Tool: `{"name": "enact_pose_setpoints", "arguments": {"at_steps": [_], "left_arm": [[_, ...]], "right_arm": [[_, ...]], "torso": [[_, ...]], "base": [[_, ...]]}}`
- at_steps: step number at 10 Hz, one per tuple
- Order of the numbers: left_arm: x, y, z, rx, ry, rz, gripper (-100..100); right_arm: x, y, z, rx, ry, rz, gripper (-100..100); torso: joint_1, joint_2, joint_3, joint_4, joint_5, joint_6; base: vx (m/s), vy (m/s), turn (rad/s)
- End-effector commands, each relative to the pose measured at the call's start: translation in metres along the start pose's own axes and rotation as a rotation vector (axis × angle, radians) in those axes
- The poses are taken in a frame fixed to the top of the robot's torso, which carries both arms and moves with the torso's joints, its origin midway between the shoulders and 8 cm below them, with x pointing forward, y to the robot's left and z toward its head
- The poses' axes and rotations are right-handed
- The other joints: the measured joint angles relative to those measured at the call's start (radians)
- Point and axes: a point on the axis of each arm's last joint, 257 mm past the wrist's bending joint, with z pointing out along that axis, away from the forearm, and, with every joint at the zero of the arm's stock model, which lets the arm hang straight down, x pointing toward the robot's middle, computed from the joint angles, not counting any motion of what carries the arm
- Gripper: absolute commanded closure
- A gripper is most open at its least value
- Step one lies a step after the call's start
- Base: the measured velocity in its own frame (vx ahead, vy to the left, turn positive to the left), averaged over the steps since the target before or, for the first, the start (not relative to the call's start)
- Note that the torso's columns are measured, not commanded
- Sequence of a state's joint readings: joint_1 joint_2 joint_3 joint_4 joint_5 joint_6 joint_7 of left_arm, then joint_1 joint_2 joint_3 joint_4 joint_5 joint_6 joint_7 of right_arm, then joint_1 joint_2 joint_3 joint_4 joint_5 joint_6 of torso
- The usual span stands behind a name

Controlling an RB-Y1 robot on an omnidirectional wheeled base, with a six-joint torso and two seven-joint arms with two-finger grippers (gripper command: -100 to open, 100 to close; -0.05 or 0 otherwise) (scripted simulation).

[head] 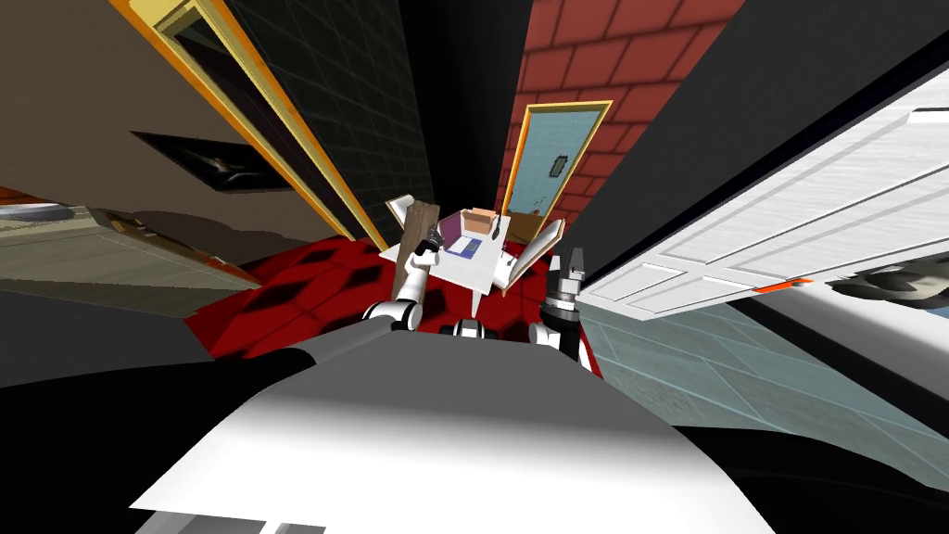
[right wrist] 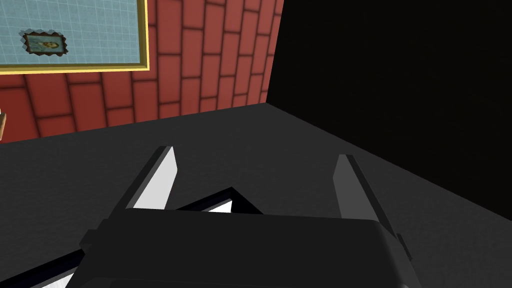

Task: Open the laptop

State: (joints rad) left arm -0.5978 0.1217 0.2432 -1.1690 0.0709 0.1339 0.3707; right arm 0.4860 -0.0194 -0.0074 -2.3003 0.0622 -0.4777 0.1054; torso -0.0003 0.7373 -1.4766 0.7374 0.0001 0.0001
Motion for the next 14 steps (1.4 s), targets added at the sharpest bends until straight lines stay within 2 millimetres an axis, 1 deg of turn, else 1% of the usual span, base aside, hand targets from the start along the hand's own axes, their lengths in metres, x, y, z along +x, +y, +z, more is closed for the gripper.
{"name": "enact_pose_setpoints", "arguments": {"at_steps": [1, 3, 5, 9, 10, 11, 12, 13, 14], "left_arm": [[0.005, 0.006, 0.008, -0.023, -0.002, -0.024, -100], [0.016, 0.008, 0.019, -0.050, 0.000, -0.059, -100], [0.024, 0.012, 0.028, -0.077, -0.003, -0.085, -100], [0.031, 0.011, 0.039, -0.108, -0.011, -0.116, -100], [0.030, 0.012, 0.037, -0.102, -0.008, -0.111, -100], [0.014, 0.005, 0.034, -0.096, -0.018, -0.097, -100], [0.015, 0.005, 0.034, -0.098, -0.015, -0.118, -100], [-0.002, -0.003, 0.030, -0.093, -0.026, -0.083, -100], [0.000, -0.002, 0.030, -0.096, -0.020, -0.121, -100]], "right_arm": [[0.000, 0.000, 0.000, 0.000, 0.000, 0.000, 0], [0.000, 0.000, 0.000, 0.000, 0.000, 0.000, 0], [0.000, 0.000, 0.000, 0.000, 0.000, 0.000, 0], [0.000, 0.000, 0.000, 0.000, 0.000, 0.000, 0], [0.000, 0.000, 0.000, 0.000, 0.000, 0.000, 0], [0.000, 0.000, 0.000, 0.000, 0.000, 0.000, 0], [0.000, 0.000, 0.000, 0.000, 0.000, 0.000, 0], [0.000, 0.000, 0.000, 0.000, 0.000, 0.000, 0], [0.000, 0.000, 0.000, 0.000, 0.000, 0.000, 0]], "torso": [[0.001, -0.004, -0.003, -0.001, 0.000, 0.001], [0.003, -0.010, -0.007, -0.003, 0.001, 0.002], [0.004, -0.021, -0.013, -0.005, 0.001, 0.005], [-0.001, -0.019, -0.013, -0.006, 0.000, 0.006], [0.002, -0.021, -0.014, -0.007, 0.001, 0.006], [0.002, -0.019, -0.013, -0.008, 0.001, 0.004], [0.002, -0.019, -0.012, -0.008, 0.002, 0.001], [0.003, -0.018, -0.011, -0.008, 0.002, 0.002], [0.004, -0.019, -0.012, -0.008, 0.002, 0.001]], "base": [[0.029, 0.053, -0.023], [0.042, 0.075, -0.031], [0.068, 0.085, -0.040], [0.047, 0.067, -0.030], [-0.010, 0.020, 0.006], [0.012, -0.053, 0.037], [0.028, -0.071, 0.058], [0.068, -0.094, 0.043], [0.062, -0.085, 0.064]]}}
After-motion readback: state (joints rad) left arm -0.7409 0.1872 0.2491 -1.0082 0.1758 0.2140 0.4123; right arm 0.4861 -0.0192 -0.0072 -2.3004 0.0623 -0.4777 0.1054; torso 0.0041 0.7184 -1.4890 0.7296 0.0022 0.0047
